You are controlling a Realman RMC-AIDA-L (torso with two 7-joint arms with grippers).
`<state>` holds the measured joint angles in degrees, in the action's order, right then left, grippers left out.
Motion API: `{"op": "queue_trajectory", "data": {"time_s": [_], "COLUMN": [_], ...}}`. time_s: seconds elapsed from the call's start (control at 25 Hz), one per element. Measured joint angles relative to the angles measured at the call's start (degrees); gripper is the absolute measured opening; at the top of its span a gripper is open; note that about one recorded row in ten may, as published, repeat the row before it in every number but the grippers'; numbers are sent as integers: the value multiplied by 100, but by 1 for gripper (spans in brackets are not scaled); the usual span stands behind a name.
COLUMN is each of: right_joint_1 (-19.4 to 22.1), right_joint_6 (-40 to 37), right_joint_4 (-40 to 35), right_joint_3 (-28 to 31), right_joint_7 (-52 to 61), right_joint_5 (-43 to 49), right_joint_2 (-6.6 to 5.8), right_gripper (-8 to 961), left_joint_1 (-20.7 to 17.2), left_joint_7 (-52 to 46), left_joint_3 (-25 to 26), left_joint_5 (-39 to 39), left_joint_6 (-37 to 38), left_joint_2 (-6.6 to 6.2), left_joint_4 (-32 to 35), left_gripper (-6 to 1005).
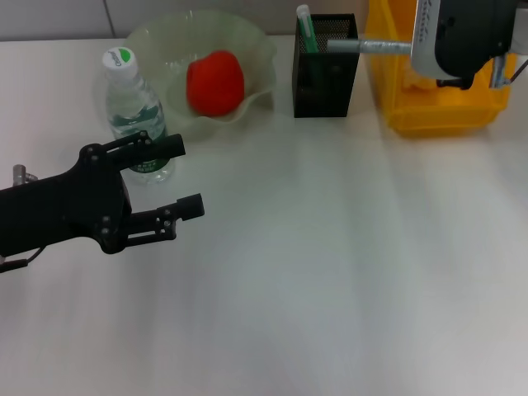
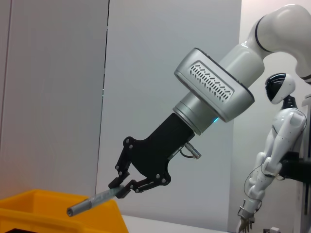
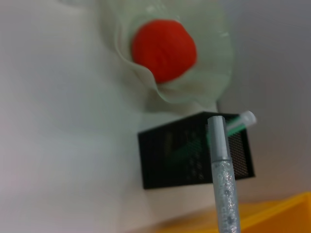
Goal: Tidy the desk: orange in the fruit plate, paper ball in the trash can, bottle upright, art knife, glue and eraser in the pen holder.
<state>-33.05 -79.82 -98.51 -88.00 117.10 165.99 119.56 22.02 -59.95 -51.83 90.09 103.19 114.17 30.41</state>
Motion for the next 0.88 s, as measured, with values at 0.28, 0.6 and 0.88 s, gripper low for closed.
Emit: {"op": "queue_trajectory", "data": {"time_s": [0.28,0.6,0.88], "right_joint_1": [282,752,1206], "right_joint_6": [720,2061,3507], "right_joint_4": [-76,-36,234], "right_joint_3": [-55,-114,-350], "right_joint_7": [-711,-1947,-3365], "right_joint_5": [140,138,135], "right_joint_2": [-12,-17,-37], "right_gripper": [135,134,134], "left_joint_1": [9,52,65], "left_joint_7": [1,1,29], "left_joint_3": [26,207,530], "left_joint_5": [-1,-1,-1], "left_joint_6": [5,-42,-28], "left_joint_2": [5,30,61], "left_joint_4": [0,0,2], "left_gripper": [797,797,797]}}
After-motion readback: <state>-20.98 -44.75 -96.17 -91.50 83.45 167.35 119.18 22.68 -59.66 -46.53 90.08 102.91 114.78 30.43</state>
